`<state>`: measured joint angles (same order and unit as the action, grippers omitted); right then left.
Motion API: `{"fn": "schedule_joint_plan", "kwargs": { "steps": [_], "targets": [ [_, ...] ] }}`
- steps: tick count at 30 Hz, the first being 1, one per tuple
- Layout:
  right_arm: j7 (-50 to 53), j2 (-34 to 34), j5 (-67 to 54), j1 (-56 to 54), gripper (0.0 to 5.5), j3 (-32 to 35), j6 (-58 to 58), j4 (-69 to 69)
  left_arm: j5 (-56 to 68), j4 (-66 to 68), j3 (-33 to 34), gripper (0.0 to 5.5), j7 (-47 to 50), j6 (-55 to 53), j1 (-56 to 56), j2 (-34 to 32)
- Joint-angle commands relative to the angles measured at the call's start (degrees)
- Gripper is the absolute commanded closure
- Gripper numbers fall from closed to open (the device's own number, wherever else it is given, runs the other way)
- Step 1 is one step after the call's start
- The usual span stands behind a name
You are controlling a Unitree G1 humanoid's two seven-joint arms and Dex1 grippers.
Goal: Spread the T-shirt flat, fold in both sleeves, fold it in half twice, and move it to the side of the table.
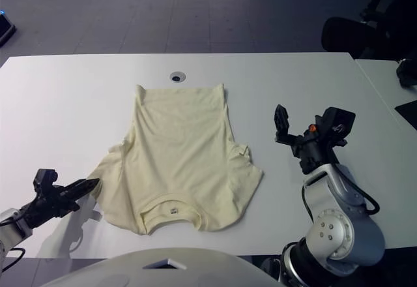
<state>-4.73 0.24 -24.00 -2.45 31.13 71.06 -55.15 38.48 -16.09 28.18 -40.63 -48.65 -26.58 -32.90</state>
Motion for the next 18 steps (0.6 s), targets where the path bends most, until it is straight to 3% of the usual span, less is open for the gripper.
{"fn": "schedule_joint_plan", "kwargs": {
  "steps": [1,3,10,18],
  "targets": [
    [1.0,-0.3,-0.5,0.5,0.1,-0.9,-0.5,0.2,-1.3,3.6,-1.8,5.12,2.0,-2.8,-1.1,-0.2],
    [1.2,-0.4,-0.6,0.6,0.1,-1.2,-0.7,0.3,-1.6,4.8,-1.3,5.48,3.4,-2.4,0.3,0.1],
    [1.8,-1.1,-0.5,0.6,0.1,-1.6,-1.4,0.9,-5.0,13.5,1.2,5.48,10.4,0.6,6.4,-0.3],
    [3.7,0.7,-0.5,2.4,0.1,-3.6,-2.7,-0.1,-3.7,7.8,3.6,5.48,18.0,-2.2,6.5,1.5]
  ]
}}
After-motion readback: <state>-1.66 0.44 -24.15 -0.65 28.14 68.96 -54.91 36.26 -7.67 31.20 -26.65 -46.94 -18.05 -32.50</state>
